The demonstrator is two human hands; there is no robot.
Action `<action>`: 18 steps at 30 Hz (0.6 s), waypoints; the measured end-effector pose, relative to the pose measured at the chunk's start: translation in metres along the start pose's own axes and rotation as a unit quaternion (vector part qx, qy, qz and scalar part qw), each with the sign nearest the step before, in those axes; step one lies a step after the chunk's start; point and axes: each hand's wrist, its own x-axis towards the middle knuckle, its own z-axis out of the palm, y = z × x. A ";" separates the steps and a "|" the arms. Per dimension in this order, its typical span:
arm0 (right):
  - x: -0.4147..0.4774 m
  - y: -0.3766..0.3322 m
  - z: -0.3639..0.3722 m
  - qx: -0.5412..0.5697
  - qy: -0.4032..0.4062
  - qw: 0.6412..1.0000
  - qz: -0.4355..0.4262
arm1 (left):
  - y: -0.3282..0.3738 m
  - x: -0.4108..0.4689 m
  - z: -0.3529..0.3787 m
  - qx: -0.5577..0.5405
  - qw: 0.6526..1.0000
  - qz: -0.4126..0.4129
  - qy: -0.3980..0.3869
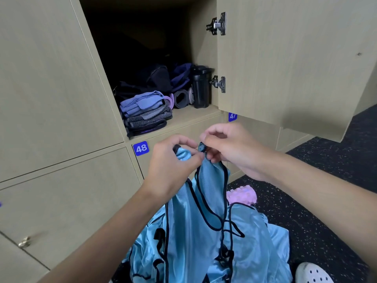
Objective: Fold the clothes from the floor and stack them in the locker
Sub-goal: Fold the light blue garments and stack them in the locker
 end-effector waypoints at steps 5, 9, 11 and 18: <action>-0.002 0.006 -0.005 -0.119 -0.016 0.992 0.026 | 0.001 0.003 -0.010 -0.045 0.998 -0.014 0.033; -0.005 0.011 -0.007 -0.145 -0.065 0.984 0.081 | 0.001 0.005 -0.018 -0.060 0.997 -0.017 0.051; -0.008 0.010 -0.006 -0.102 -0.097 0.983 0.115 | 0.001 0.005 -0.021 -0.065 0.996 -0.015 0.058; -0.010 0.010 -0.001 -0.044 -0.108 0.986 0.121 | 0.000 0.004 -0.025 -0.058 0.995 -0.005 0.075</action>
